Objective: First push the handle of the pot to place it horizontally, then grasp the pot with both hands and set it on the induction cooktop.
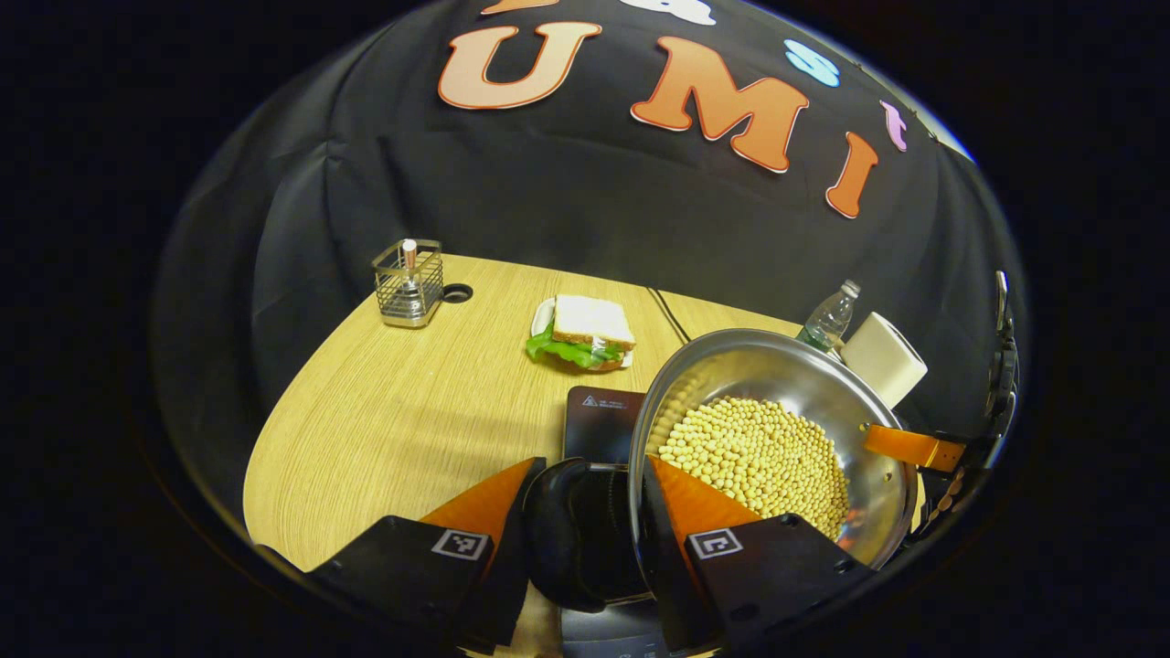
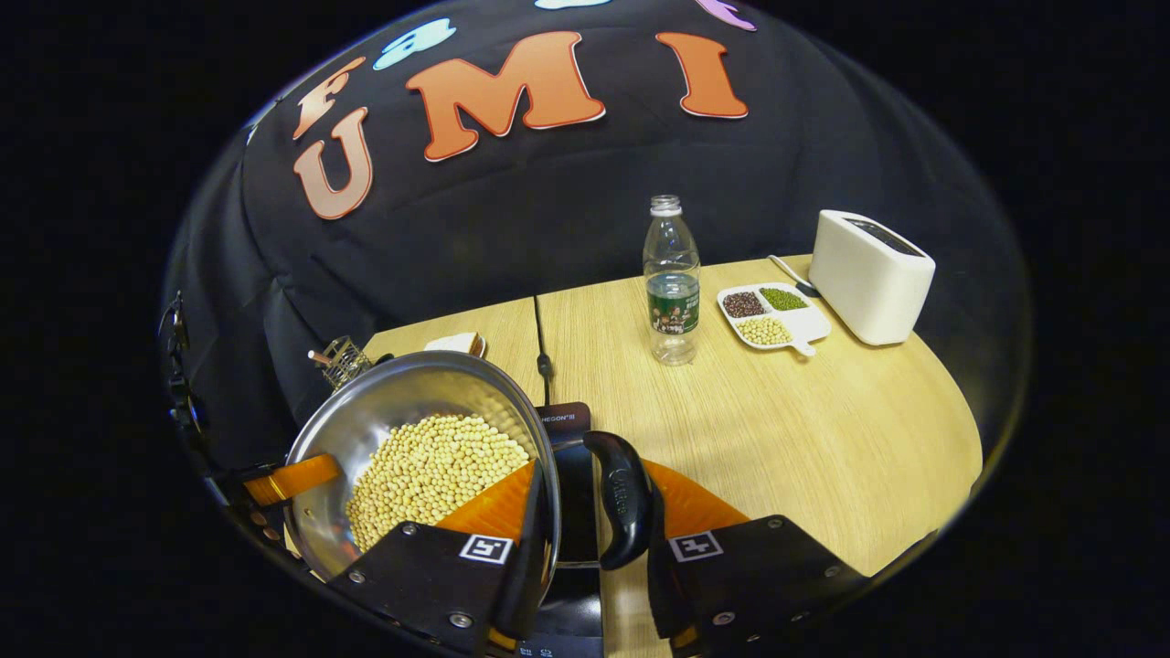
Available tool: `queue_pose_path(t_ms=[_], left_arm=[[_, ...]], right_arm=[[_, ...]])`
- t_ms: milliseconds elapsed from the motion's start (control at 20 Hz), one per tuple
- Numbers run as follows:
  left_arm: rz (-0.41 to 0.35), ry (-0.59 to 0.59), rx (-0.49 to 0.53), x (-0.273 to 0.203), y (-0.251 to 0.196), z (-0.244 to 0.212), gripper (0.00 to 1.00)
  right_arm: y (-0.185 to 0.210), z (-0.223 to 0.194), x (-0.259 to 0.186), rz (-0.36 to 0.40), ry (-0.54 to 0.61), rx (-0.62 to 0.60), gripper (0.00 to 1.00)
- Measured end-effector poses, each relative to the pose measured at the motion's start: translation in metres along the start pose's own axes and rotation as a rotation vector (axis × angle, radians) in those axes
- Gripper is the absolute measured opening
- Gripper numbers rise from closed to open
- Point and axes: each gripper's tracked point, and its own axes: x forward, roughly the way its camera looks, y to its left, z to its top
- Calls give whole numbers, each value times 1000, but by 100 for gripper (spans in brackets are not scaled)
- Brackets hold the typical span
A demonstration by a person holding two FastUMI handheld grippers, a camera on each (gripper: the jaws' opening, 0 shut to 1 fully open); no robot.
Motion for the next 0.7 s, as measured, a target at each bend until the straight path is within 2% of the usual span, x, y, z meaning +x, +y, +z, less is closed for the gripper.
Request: queue_pose_path(t_ms=[150,500,550,700], left_arm=[[7,27,-8,1,-2,-2,67],[6,36,-9,4,-3,-5,65],[8,38,-10,4,-5,-7,63],[9,29,2,3,-5,-5,69]], right_arm=[[2,-10,3,-5,22,5,48],[4,-19,6,6,30,20,48],[4,-20,7,6,32,23,49],[2,-26,9,12,38,50,54]])
